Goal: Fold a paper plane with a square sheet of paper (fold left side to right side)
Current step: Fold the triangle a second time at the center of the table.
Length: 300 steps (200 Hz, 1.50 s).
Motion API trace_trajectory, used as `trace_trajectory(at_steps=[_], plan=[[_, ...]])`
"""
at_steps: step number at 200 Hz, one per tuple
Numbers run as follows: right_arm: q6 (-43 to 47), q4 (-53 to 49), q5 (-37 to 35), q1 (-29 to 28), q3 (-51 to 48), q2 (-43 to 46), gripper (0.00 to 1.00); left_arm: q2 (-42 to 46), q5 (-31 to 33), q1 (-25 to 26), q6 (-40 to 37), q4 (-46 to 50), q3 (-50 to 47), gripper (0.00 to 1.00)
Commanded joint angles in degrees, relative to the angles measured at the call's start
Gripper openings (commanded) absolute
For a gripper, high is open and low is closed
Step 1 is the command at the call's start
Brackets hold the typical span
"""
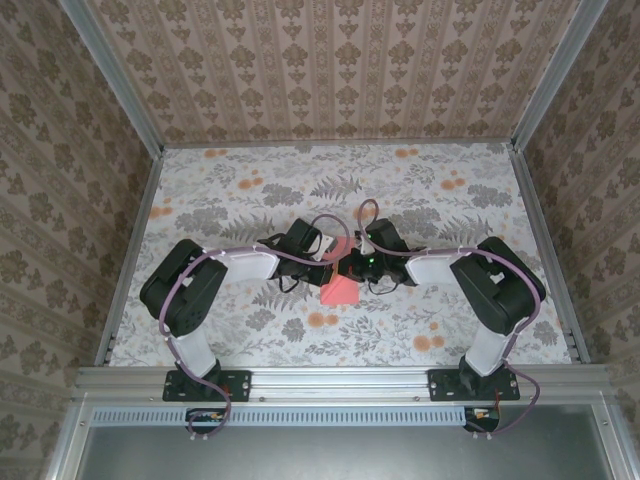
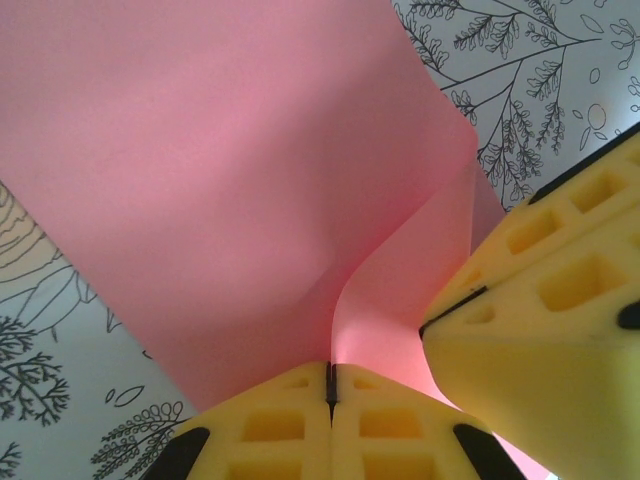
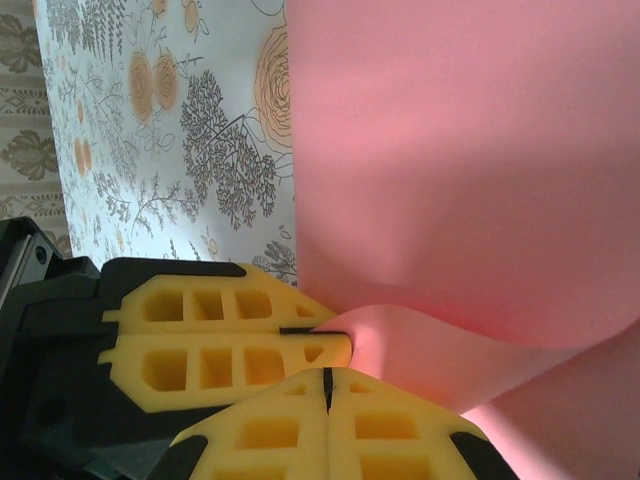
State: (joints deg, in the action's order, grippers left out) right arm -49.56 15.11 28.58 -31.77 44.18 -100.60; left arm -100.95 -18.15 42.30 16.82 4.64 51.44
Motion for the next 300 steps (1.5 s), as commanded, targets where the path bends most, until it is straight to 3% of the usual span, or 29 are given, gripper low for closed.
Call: trace_trajectory(at_steps=[1,172,247,276,300], plan=[[1.7,-1.7,-0.3,-0.1,1.4,-1.2,0.00,-1.7,0.9,0.3,-1.4,2.6,0.6,0.01],[7.1,-12.4,-5.7,-0.1,1.7,-2.7,0.00,-1.7,1.1,0.6,-1.5,3.4,1.4,0.02],[7.0,-14.4,-7.0,-0.1,1.1,-2.7,0.00,7.1,4.6,-0.6,-1.5,9.0,2.9,0.24],[7.1,-14.6,-7.1,-0.1,1.4,-2.8,0.00,12.4,1.7,-1.4,0.5,9.3,-0.3,0.25],[7.1,-14.7,-7.1,-0.1,1.5,-2.8,0.00,15.2,-5.8,-1.4,3.7,6.4,-3.8,0.24]])
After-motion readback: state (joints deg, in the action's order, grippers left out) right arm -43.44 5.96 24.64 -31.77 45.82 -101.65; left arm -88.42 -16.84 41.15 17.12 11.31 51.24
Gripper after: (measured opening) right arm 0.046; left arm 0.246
